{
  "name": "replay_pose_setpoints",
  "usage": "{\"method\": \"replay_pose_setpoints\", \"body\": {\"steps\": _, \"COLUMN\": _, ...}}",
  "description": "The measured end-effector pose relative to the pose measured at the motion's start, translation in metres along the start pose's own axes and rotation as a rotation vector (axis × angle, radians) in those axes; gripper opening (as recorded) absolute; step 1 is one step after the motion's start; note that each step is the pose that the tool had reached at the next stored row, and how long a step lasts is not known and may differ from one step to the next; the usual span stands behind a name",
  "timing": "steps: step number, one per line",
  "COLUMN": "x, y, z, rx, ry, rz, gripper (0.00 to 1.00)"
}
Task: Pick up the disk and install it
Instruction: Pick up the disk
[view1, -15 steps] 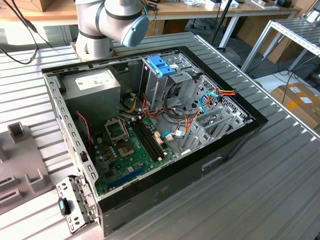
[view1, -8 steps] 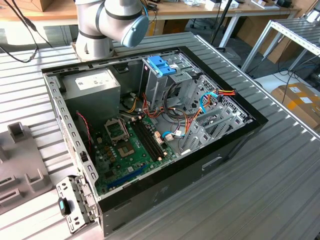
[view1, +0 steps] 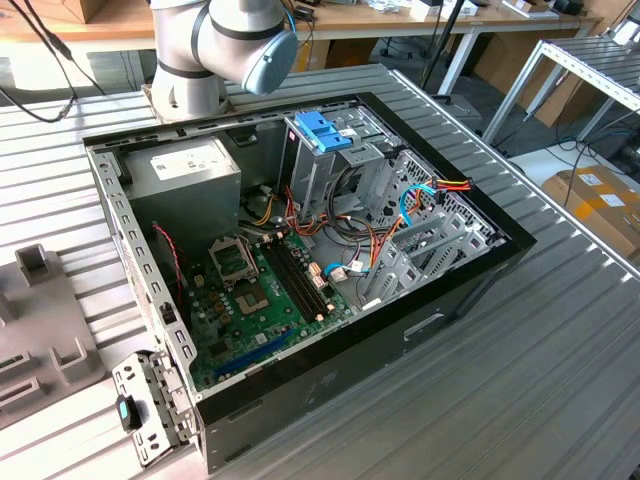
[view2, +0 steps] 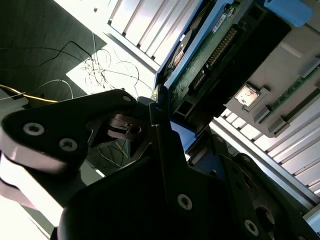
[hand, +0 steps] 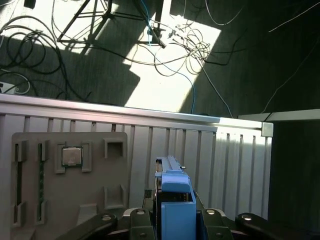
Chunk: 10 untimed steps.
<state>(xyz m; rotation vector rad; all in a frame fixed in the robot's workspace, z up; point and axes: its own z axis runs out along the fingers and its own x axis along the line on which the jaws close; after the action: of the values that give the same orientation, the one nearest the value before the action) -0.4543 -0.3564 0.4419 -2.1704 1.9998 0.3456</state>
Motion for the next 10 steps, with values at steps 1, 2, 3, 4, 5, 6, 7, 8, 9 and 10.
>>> {"method": "replay_pose_setpoints", "body": {"steps": 1, "x": -0.0003, "y": 0.0000, "z": -0.0008, "rx": 0.0001, "ry": -0.0013, "rz": 0.000, "gripper": 0.37}}
{"method": "replay_pose_setpoints", "body": {"steps": 2, "x": -0.0006, "y": 0.0001, "z": -0.0018, "rx": 0.0002, "ry": -0.0029, "rz": 0.000, "gripper": 0.37}}
{"method": "replay_pose_setpoints", "body": {"steps": 3, "x": -0.0008, "y": 0.0001, "z": -0.0026, "rx": 0.0003, "ry": -0.0041, "rz": 0.000, "gripper": 0.37}}
{"method": "replay_pose_setpoints", "body": {"steps": 4, "x": -0.0010, "y": 0.0001, "z": -0.0033, "rx": 0.0004, "ry": -0.0052, "rz": 0.000, "gripper": 0.37}}
{"method": "replay_pose_setpoints", "body": {"steps": 5, "x": -0.0013, "y": 0.0002, "z": -0.0042, "rx": 0.0005, "ry": -0.0066, "rz": 0.000, "gripper": 0.37}}
{"method": "replay_pose_setpoints", "body": {"steps": 6, "x": -0.0017, "y": 0.0002, "z": -0.0057, "rx": 0.0007, "ry": -0.0093, "rz": 0.000, "gripper": 0.37}}
{"method": "replay_pose_setpoints", "body": {"steps": 7, "x": -0.0019, "y": 0.0002, "z": -0.0065, "rx": 0.0008, "ry": -0.0107, "rz": -0.001, "gripper": 0.37}}
{"method": "replay_pose_setpoints", "body": {"steps": 8, "x": -0.0022, "y": 0.0002, "z": -0.0073, "rx": 0.0010, "ry": -0.0121, "rz": -0.001, "gripper": 0.37}}
{"method": "replay_pose_setpoints", "body": {"steps": 9, "x": -0.0024, "y": 0.0003, "z": -0.0082, "rx": 0.0010, "ry": -0.0135, "rz": -0.001, "gripper": 0.37}}
{"method": "replay_pose_setpoints", "body": {"steps": 10, "x": -0.0026, "y": 0.0003, "z": -0.0089, "rx": 0.0011, "ry": -0.0148, "rz": -0.001, "gripper": 0.37}}
